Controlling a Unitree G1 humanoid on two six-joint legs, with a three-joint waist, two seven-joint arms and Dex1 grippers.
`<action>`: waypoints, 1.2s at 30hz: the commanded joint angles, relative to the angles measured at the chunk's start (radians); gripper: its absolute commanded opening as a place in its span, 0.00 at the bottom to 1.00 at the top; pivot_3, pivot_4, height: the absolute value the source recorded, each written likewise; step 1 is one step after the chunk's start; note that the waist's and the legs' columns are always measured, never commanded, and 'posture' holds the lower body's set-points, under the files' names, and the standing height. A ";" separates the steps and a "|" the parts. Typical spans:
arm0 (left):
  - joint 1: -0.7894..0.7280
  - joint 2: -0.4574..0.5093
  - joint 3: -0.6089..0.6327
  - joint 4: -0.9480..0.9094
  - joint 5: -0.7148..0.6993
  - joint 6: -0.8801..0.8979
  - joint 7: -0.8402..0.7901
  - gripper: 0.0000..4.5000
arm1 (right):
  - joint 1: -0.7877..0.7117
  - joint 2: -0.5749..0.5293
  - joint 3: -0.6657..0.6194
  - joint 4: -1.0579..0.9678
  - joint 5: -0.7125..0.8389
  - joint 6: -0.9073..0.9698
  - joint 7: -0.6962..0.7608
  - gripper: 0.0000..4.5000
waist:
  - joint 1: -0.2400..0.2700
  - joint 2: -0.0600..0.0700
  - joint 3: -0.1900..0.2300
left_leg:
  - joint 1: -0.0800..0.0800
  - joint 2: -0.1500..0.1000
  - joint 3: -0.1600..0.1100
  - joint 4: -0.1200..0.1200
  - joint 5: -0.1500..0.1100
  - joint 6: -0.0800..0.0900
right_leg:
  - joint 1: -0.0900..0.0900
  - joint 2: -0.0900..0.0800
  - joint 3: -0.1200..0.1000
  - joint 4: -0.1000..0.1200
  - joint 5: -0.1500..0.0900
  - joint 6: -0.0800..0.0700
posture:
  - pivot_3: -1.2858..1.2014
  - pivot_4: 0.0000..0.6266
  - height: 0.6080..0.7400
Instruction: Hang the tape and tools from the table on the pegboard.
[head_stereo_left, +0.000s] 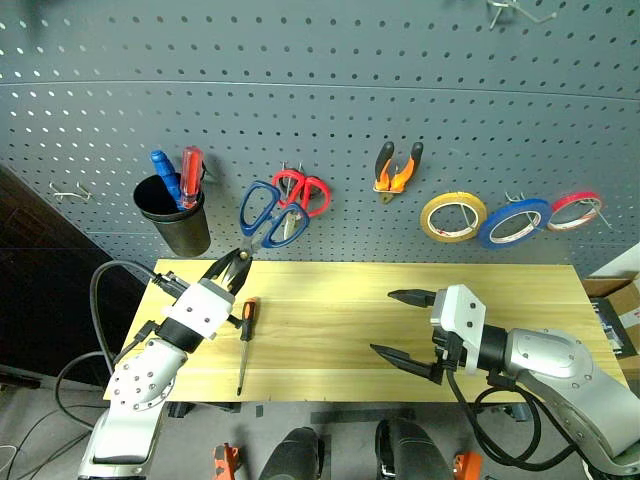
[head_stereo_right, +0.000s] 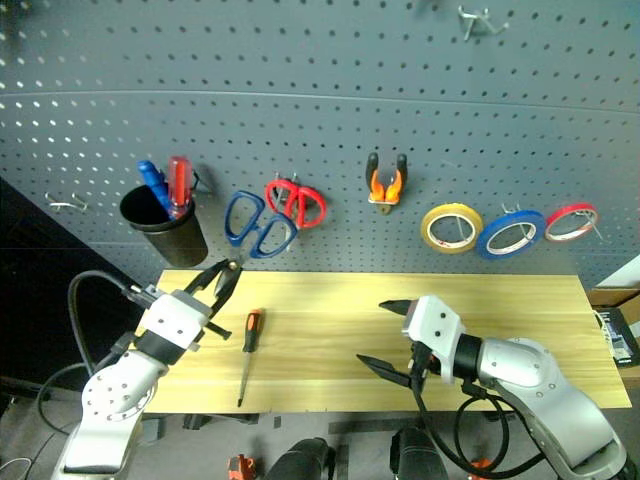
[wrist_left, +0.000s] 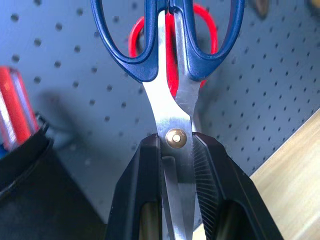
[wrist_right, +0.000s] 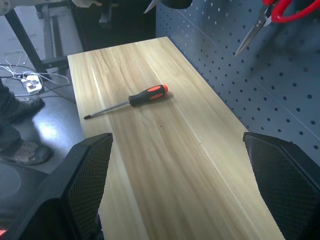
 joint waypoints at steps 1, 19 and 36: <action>-0.028 -0.005 -0.012 0.015 0.006 -0.040 -0.004 0.12 | 0.008 0.000 -0.010 -0.039 -0.002 -0.014 -0.001 1.00 | 0.000 0.000 -0.001 | 0.000 0.000 0.000 0.000 0.000 0.000 | 0.000 0.000 0.000 0.000 0.000 0.000 | 0.54 0.28 1.00; -0.150 -0.019 -0.088 0.189 0.040 -0.121 -0.019 0.12 | -0.110 0.092 -0.039 -0.089 0.026 0.008 -0.090 1.00 | -0.011 0.000 -0.007 | 0.000 0.000 0.000 0.002 0.000 0.000 | 0.000 0.000 -0.002 0.001 0.001 -0.001 | 0.52 0.29 1.00; -0.193 -0.053 -0.099 0.212 0.067 -0.080 -0.003 0.12 | -0.125 0.102 -0.020 -0.090 -0.018 0.001 -0.119 1.00 | -0.032 0.001 -0.007 | 0.000 0.000 -0.001 0.002 0.000 0.000 | 0.000 -0.001 -0.009 0.001 0.001 -0.001 | 0.52 0.29 1.00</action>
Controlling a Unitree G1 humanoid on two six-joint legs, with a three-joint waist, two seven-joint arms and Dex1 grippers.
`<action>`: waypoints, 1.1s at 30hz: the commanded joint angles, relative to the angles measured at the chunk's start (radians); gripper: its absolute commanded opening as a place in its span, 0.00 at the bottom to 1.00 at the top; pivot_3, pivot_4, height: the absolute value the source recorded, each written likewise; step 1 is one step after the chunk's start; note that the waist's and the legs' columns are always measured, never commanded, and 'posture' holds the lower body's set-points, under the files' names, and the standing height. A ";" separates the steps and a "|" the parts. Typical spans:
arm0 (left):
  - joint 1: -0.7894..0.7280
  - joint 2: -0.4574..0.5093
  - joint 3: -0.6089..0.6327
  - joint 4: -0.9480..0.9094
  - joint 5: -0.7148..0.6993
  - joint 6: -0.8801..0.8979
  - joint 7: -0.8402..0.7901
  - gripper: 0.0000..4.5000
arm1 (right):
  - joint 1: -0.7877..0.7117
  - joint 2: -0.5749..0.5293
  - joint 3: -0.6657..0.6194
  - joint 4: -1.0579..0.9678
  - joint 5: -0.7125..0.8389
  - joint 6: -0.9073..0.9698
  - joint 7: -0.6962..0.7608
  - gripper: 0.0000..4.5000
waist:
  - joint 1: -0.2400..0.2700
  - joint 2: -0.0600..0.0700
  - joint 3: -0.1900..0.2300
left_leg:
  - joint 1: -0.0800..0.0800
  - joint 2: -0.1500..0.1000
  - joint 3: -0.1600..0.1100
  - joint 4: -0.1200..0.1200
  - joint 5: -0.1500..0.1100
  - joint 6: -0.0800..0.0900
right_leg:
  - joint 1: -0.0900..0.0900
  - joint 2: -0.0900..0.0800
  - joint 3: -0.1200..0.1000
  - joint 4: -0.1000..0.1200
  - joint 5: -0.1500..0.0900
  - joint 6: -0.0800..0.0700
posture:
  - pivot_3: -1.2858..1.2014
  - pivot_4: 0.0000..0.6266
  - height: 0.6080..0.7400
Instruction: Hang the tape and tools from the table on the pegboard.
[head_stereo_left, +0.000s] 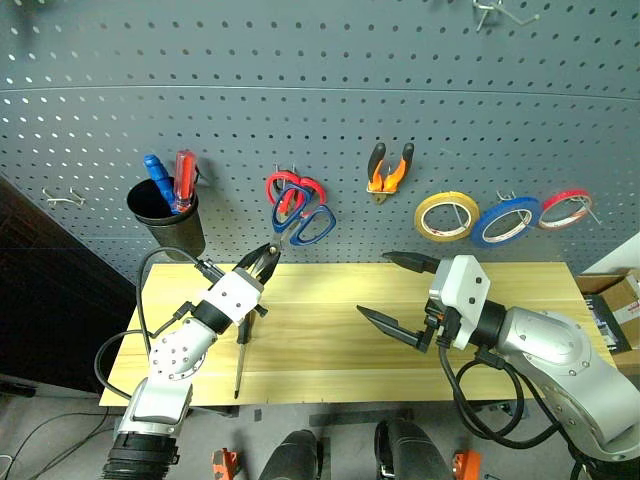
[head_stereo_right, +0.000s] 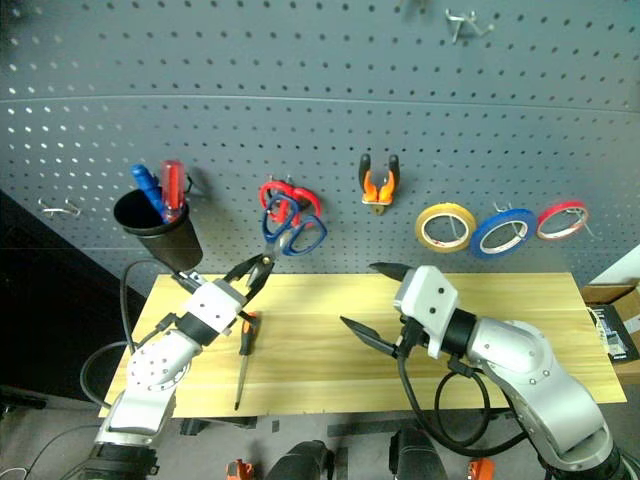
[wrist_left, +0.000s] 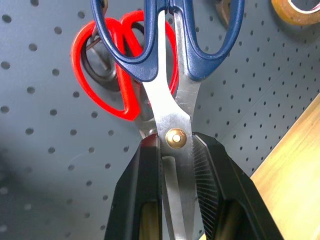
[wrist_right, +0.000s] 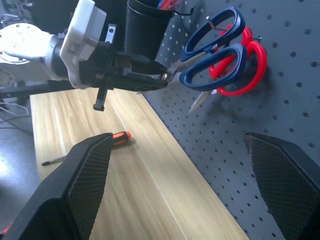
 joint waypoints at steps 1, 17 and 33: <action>-0.009 -0.007 0.001 -0.007 0.014 0.016 0.023 0.12 | 0.000 0.008 -0.008 -0.034 -0.001 -0.015 -0.008 1.00 | 0.000 0.000 0.000 | 0.000 0.000 0.000 0.000 0.000 0.000 | 0.000 0.000 0.000 0.000 0.000 0.000 | 0.52 0.29 1.00; 0.071 -0.032 -0.036 -0.095 -0.075 0.331 -0.064 0.82 | 0.041 0.029 -0.007 -0.015 0.012 0.015 -0.031 1.00 | -0.001 0.001 -0.004 | 0.000 0.000 0.000 0.000 0.000 0.000 | 0.000 0.000 0.000 0.000 0.000 0.000 | 0.52 0.29 1.00; 0.009 -0.037 0.014 0.016 -0.057 1.108 0.048 0.82 | 0.081 0.097 0.077 -0.025 0.043 0.392 -0.160 1.00 | -0.002 0.002 -0.008 | 0.004 0.000 -0.006 0.001 0.002 -0.004 | 0.006 0.000 -0.002 0.001 0.003 -0.003 | 0.52 0.31 1.00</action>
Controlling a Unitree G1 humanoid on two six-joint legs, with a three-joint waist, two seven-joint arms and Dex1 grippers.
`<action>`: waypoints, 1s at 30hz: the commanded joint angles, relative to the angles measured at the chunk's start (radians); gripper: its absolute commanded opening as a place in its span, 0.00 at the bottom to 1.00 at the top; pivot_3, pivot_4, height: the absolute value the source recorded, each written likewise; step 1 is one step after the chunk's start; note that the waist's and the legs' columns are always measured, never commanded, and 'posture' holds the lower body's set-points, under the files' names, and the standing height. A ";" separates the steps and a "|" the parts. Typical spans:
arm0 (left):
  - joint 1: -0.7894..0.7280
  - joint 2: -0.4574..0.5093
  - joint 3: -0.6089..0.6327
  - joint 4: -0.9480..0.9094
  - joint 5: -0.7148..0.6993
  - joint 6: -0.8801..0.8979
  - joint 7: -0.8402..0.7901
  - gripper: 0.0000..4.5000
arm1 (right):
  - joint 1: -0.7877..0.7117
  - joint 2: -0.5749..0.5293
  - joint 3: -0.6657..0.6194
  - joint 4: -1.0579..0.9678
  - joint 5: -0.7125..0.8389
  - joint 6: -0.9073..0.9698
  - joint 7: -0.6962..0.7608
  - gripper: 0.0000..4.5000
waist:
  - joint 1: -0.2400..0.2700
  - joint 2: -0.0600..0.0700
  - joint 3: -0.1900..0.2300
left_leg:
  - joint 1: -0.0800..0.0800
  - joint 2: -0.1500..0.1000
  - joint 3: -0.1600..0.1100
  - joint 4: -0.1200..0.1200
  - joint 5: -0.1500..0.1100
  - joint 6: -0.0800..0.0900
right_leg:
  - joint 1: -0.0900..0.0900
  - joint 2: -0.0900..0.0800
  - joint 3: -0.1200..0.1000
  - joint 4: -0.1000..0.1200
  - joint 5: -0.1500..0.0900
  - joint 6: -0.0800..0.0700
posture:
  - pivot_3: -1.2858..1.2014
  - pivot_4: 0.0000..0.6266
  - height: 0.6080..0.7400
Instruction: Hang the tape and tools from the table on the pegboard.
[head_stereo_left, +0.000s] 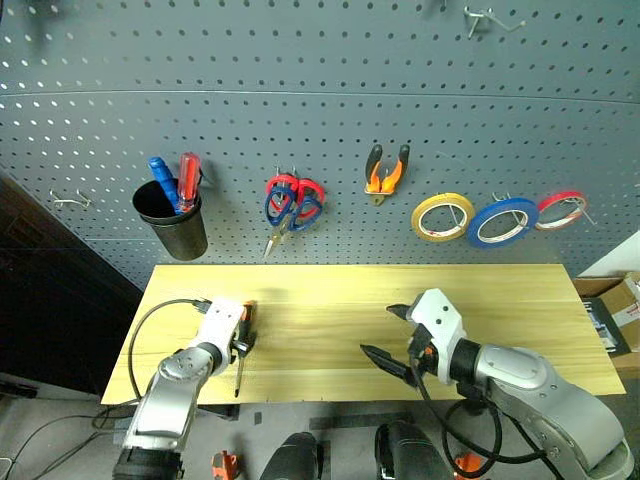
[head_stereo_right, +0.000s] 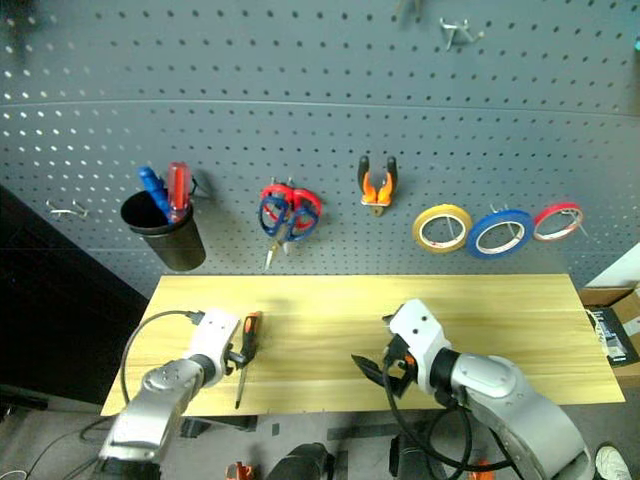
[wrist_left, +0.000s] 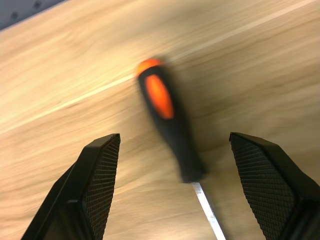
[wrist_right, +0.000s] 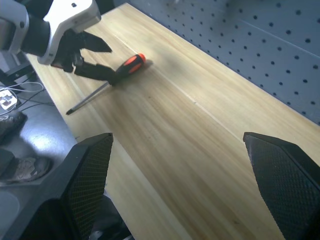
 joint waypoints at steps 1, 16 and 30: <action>-0.041 -0.005 0.008 0.039 0.002 0.068 0.027 0.82 | -0.030 0.011 -0.008 -0.033 0.031 0.040 -0.007 1.00 | -0.001 0.000 0.000 | 0.000 0.000 0.000 0.000 0.000 0.000 | 0.000 0.000 0.000 -0.001 0.000 0.000 | 0.52 0.31 1.00; -0.129 -0.049 0.063 0.184 -0.055 0.241 0.071 0.37 | -0.117 -0.056 0.039 -0.040 0.017 0.047 0.026 1.00 | -0.004 0.001 -0.007 | 0.000 0.000 -0.001 -0.001 0.000 0.000 | -0.001 0.000 0.000 -0.001 0.000 0.000 | 0.52 0.29 1.00; 0.120 0.031 0.124 -0.049 -0.016 -0.478 0.106 0.12 | -0.165 -0.065 0.005 0.020 -0.022 -0.296 0.166 1.00 | 0.005 0.001 -0.021 | -0.001 0.000 -0.001 -0.001 0.000 0.000 | -0.001 0.000 0.000 -0.002 0.000 0.000 | 0.54 0.21 1.00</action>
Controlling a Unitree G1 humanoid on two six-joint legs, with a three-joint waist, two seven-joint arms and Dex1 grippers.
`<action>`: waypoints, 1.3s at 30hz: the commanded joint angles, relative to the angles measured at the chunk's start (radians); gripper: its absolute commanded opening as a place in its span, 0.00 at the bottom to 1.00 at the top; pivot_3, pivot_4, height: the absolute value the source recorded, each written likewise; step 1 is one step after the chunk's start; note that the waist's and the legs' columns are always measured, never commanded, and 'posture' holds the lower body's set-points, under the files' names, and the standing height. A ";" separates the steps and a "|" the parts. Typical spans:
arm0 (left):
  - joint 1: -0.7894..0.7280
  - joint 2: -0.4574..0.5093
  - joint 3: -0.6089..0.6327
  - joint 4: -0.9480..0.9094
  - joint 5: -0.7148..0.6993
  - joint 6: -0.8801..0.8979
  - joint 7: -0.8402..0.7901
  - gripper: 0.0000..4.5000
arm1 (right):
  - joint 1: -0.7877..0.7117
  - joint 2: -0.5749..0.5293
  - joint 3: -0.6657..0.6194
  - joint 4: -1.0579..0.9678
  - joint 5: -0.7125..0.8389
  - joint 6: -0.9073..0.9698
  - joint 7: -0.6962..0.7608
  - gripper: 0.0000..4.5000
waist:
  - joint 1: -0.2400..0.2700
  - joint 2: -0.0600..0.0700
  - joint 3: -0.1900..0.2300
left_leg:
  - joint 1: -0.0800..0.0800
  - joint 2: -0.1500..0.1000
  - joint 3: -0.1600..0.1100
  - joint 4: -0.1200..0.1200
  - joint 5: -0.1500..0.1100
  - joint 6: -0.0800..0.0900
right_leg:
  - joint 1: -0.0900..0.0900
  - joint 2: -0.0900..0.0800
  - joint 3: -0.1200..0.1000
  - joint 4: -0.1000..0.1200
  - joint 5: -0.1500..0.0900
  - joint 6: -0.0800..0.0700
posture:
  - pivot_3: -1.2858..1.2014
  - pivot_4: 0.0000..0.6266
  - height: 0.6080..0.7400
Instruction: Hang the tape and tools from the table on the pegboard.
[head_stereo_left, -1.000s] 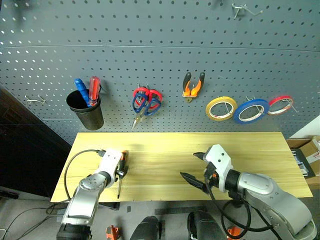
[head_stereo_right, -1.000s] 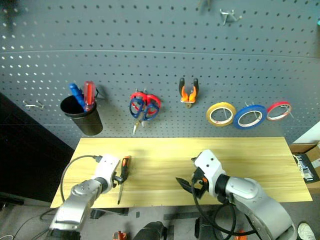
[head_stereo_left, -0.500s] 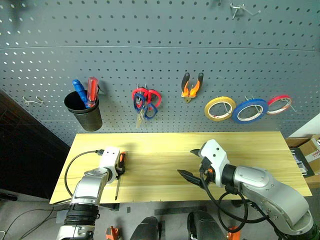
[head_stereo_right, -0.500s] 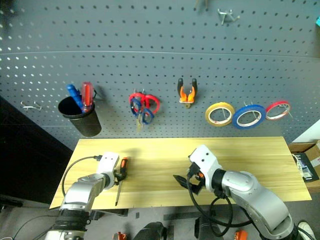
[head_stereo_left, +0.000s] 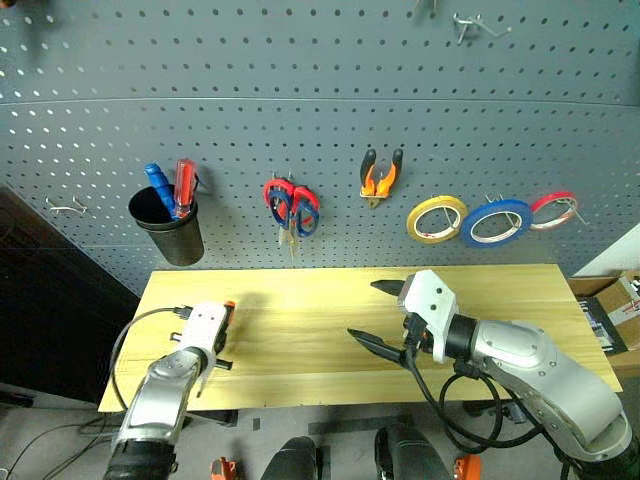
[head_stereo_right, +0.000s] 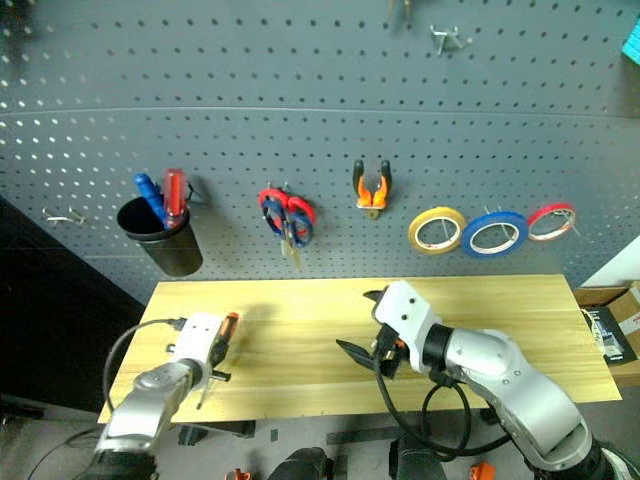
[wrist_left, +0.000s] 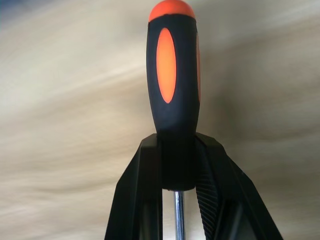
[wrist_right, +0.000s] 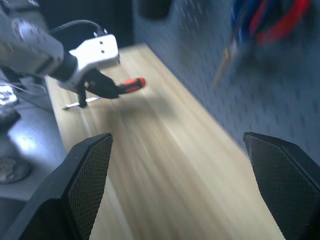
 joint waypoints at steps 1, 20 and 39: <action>0.050 0.018 0.070 -0.135 -0.010 -0.276 0.004 0.12 | -0.029 0.002 -0.040 0.017 0.001 -0.095 0.047 1.00 | 0.007 -0.002 -0.003 | 0.000 0.000 0.000 0.000 0.000 0.000 | 0.000 0.000 0.000 0.000 0.000 0.000 | 0.55 0.20 1.00; -0.250 -0.099 0.179 -0.447 -0.063 -0.296 0.199 0.12 | -0.239 0.017 -0.049 0.319 -0.017 -0.323 0.282 1.00 | 0.132 -0.012 -0.116 | 0.002 0.000 0.001 0.000 0.000 -0.001 | 0.001 0.002 0.001 0.002 0.000 -0.001 | 0.62 0.01 1.00; -0.614 -0.196 0.074 0.067 -0.089 -0.443 0.174 0.12 | -0.198 0.037 -0.091 0.221 0.008 -0.243 0.214 1.00 | 0.151 -0.020 -0.138 | 0.006 -0.001 0.001 0.001 0.000 -0.001 | 0.006 0.002 0.001 0.001 0.001 -0.001 | 0.57 0.02 1.00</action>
